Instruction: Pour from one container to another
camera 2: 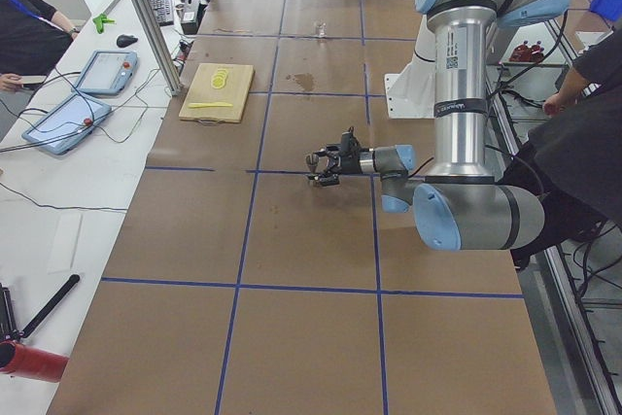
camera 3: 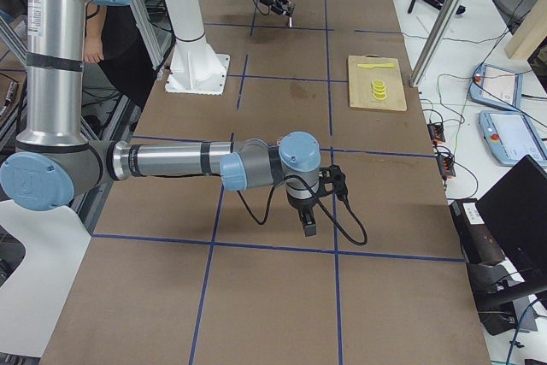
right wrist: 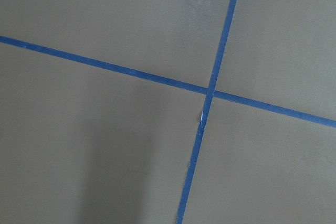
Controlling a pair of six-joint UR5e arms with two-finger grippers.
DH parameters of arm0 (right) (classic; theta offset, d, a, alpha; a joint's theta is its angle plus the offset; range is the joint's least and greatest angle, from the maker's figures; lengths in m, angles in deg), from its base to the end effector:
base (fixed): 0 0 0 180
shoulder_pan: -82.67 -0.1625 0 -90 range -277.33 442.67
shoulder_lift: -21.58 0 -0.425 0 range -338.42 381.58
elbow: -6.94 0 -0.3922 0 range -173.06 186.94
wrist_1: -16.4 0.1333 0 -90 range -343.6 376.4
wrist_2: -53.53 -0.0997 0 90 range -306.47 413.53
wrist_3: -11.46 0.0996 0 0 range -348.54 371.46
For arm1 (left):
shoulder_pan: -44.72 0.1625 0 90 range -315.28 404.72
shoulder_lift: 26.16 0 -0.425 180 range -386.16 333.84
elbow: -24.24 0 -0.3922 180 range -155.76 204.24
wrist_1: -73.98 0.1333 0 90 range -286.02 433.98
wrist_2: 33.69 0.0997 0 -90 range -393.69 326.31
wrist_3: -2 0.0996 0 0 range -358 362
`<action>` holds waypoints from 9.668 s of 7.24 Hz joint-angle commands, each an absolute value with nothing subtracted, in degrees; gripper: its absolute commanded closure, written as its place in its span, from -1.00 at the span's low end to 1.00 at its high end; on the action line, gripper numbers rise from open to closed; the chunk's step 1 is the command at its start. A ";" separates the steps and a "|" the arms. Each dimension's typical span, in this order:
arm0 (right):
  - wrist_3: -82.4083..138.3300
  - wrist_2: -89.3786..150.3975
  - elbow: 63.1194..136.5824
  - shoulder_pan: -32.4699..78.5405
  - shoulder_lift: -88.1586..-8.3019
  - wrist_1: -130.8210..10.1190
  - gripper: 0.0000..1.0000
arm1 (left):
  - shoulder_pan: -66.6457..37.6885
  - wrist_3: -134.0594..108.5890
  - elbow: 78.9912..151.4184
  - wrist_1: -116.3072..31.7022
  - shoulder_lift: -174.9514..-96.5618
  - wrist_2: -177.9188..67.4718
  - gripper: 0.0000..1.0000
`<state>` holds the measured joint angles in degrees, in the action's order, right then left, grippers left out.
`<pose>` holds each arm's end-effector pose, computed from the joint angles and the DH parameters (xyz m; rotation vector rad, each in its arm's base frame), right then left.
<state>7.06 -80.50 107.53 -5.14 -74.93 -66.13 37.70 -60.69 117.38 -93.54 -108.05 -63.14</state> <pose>0.0466 -0.4572 0.6071 0.2065 -0.7630 -0.1864 0.3774 -0.2682 0.5368 1.1836 0.8085 -0.3754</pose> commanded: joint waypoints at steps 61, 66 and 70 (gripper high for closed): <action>75.09 27.60 94.75 76.60 -73.44 -4.52 -0.84 | 13.52 -8.82 106.33 -103.48 -145.34 -142.59 1.00; 74.21 27.96 93.87 76.60 -73.26 -4.61 0.43 | 13.52 -8.82 106.33 -103.56 -145.34 -142.59 1.00; 72.38 27.08 96.75 76.34 -73.17 -4.35 1.00 | 13.52 -8.82 106.41 -103.56 -145.34 -142.59 1.00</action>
